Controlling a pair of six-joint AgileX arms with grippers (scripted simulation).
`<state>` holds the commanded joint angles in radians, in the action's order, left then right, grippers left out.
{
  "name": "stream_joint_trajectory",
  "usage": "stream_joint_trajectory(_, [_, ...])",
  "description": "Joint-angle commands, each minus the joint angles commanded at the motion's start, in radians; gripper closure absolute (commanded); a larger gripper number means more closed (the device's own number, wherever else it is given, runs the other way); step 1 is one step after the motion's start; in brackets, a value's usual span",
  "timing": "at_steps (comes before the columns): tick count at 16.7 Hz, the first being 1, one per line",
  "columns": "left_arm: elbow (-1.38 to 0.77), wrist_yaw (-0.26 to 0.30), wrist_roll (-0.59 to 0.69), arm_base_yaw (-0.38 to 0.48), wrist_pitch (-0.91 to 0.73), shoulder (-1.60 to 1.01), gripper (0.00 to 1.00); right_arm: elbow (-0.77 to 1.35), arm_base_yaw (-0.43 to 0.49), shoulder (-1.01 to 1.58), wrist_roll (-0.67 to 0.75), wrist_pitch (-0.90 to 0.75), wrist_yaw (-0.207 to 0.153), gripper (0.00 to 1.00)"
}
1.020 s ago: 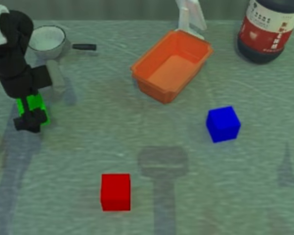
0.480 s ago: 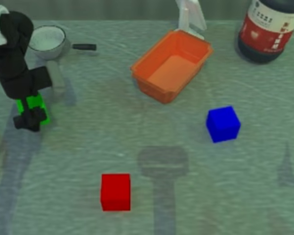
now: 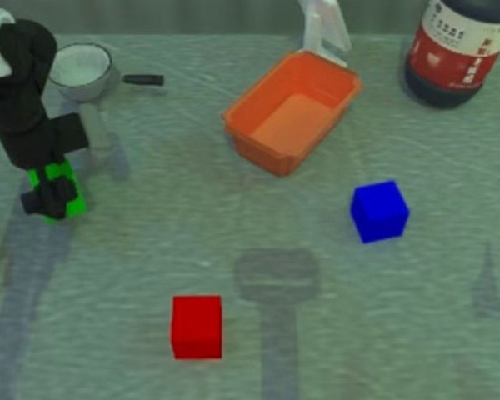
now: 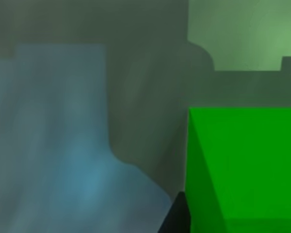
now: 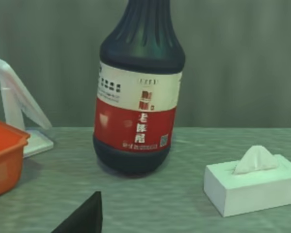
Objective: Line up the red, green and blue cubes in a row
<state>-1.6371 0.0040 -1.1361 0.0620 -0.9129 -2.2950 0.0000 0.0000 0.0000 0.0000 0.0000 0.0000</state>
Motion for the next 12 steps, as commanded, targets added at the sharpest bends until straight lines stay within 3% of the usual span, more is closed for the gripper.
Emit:
stream_joint_trajectory(7, [-0.002,0.009,0.010,0.003,-0.025,0.027,1.00,0.000,0.000,0.000,0.000,0.000,0.000,0.00])
stream_joint_trajectory(12, [-0.090,0.008,0.007,-0.005,-0.155,0.065,1.00,0.000,0.000,0.000,0.000,0.000,0.000,0.00])
